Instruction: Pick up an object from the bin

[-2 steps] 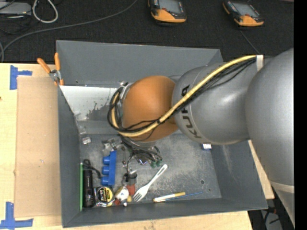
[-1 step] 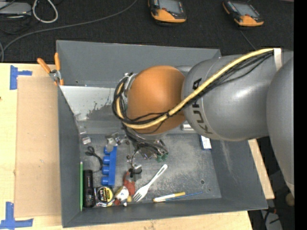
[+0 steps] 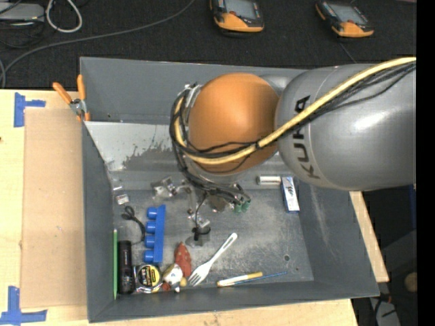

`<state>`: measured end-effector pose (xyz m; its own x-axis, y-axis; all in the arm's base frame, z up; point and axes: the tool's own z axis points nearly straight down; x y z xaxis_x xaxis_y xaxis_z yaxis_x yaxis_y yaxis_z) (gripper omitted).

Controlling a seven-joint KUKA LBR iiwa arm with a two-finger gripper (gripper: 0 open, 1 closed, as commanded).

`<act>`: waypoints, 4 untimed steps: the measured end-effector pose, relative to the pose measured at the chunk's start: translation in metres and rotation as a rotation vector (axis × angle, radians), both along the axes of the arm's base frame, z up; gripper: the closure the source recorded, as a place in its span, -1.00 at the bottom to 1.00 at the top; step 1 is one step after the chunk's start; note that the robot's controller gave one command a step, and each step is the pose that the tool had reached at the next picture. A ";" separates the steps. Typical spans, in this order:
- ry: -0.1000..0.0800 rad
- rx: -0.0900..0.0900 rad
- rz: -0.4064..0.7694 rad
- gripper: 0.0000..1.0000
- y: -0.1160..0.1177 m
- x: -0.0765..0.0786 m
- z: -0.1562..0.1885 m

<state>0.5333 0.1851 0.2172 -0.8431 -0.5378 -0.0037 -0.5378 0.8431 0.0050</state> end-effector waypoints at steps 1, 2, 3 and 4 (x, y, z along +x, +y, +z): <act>-0.009 0.000 0.106 -1.00 -0.015 -0.007 -0.035; -0.014 0.000 -0.017 -1.00 -0.007 0.001 -0.084; -0.013 0.001 0.032 -1.00 0.006 0.017 -0.119; -0.015 0.002 0.174 1.00 -0.028 0.054 -0.148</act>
Offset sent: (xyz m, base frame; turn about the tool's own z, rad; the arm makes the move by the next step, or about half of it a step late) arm 0.0020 -0.0065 -0.0879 0.0177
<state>0.5869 0.1569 0.0693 -0.7370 -0.6756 -0.0171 -0.6757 0.7372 -0.0029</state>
